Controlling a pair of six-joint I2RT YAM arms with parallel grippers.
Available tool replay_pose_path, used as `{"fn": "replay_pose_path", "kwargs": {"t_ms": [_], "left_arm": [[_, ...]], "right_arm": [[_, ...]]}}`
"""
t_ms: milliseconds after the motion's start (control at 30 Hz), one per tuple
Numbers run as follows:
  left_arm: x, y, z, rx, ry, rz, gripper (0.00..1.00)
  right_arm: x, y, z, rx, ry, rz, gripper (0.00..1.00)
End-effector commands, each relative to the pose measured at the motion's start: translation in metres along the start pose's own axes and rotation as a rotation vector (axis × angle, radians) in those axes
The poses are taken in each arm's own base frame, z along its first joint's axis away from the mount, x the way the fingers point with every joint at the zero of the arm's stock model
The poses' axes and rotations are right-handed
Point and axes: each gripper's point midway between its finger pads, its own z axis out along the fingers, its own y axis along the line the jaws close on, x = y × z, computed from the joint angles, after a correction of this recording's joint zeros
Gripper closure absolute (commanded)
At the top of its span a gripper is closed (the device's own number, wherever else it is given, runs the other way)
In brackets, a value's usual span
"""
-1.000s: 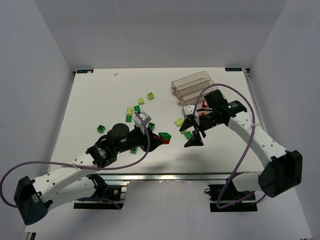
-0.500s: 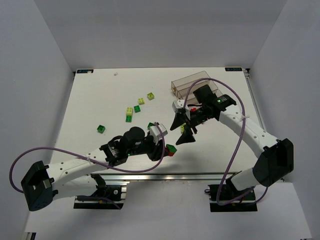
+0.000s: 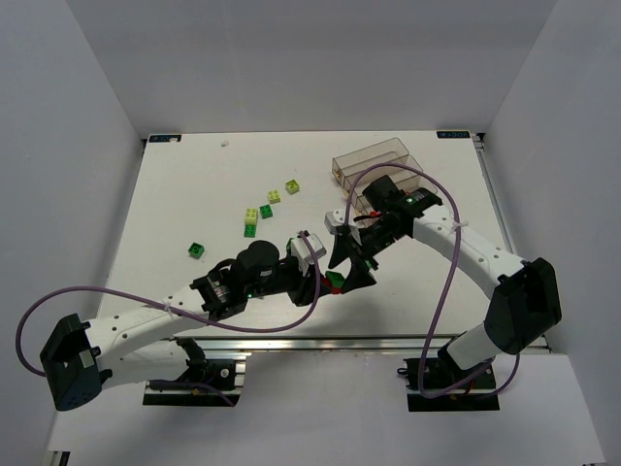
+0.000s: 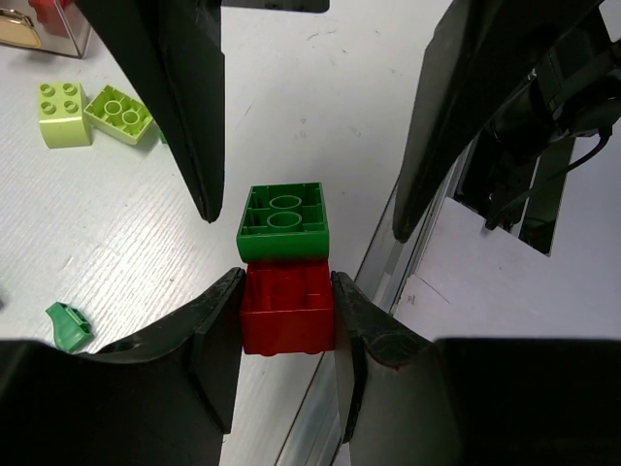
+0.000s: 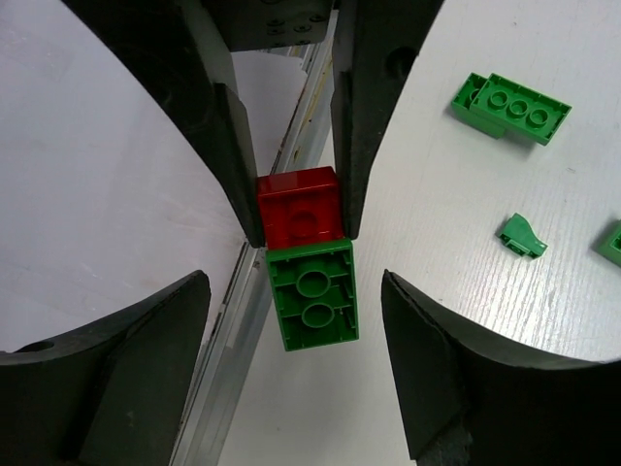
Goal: Sort the legos into containers by color
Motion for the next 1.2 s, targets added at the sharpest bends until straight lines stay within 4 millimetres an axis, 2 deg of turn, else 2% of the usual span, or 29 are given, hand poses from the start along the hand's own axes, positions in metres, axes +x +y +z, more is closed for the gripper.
{"fn": "replay_pose_path", "kwargs": {"t_ms": [0, 200, 267, 333, 600, 800, 900, 933, 1067, 1167], "left_arm": [[-0.025, -0.006, -0.004, 0.016, -0.06, 0.031, 1.0], [-0.024, -0.006, -0.004, 0.013, -0.069, 0.024, 1.0], [-0.024, -0.005, -0.003, 0.013, -0.068, 0.024, 1.0], [-0.022, -0.006, -0.003, 0.015, -0.061, 0.024, 1.0], [-0.018, -0.004, 0.0, 0.016, -0.043, 0.033, 1.0], [-0.014, -0.003, 0.002, 0.014, -0.031, 0.029, 1.0], [-0.014, -0.002, 0.002, 0.007, -0.035, 0.028, 1.0], [-0.013, -0.001, 0.002, 0.003, -0.031, 0.026, 1.0], [-0.007, -0.001, 0.0, 0.001, -0.021, 0.024, 1.0], [-0.001, 0.001, -0.003, -0.009, -0.018, 0.016, 1.0]], "right_arm": [[-0.006, -0.009, 0.002, 0.002, 0.001, -0.019, 0.25], [-0.003, -0.009, 0.004, -0.016, 0.006, -0.018, 0.34], [-0.003, -0.008, 0.005, -0.023, 0.001, -0.02, 0.42], [-0.003, -0.007, 0.005, -0.025, 0.0, -0.022, 0.45], [-0.003, -0.007, 0.004, -0.025, 0.006, -0.046, 0.55], [-0.004, -0.006, 0.003, -0.035, 0.01, -0.059, 0.73], [-0.005, -0.004, 0.003, -0.038, 0.005, -0.06, 0.84], [-0.005, -0.005, 0.002, -0.033, 0.008, -0.061, 0.91], [-0.008, -0.012, -0.006, 0.008, -0.004, -0.055, 0.99], [-0.008, -0.02, -0.016, 0.047, -0.007, -0.048, 1.0]]}}
